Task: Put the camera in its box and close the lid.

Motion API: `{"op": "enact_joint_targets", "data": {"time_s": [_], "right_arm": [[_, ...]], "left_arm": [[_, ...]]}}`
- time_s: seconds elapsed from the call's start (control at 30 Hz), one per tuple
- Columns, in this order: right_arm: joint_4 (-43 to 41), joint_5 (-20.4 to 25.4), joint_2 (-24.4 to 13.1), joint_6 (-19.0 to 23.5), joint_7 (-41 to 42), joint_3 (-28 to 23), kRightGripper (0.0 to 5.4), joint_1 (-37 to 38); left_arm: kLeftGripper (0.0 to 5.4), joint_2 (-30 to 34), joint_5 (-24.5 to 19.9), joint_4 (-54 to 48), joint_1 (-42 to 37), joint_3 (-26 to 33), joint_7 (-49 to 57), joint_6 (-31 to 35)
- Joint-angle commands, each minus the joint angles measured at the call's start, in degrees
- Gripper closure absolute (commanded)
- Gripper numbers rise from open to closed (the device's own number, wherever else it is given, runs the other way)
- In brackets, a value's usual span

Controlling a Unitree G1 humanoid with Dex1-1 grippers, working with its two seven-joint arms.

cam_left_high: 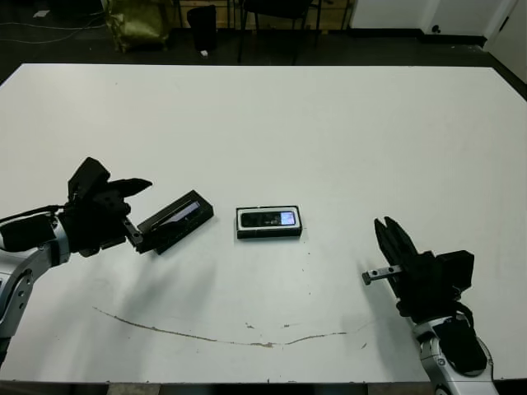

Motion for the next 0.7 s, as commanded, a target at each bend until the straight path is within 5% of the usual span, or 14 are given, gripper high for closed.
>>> {"op": "enact_joint_targets", "data": {"time_s": [0.03,0.27,0.5,0.7], "right_arm": [[-0.8,-0.04,-0.31,2.6,-0.74,0.11,5.4,0.92],[-1.05,-0.2,-0.33,2.91,-1.1,0.35,5.4,1.13],[-0.75,-0.16,-0.2,2.29,-1.17,0.69,5.4,1.5],[-1.72,-0.24,-0.3,3.18,-1.43,1.01,5.4,2.06]], "left_arm": [[0.02,-0.17,0.09,0.07,-0.76,-1.38,1.03,3.38],[0.02,0.54,2.84,1.06,-1.26,-4.17,1.48,2.52],[0.02,3.01,13.53,2.52,-0.53,-8.88,0.01,-11.41],[0.02,2.2,14.64,3.46,-0.97,-9.36,-0.09,-10.85]]}}
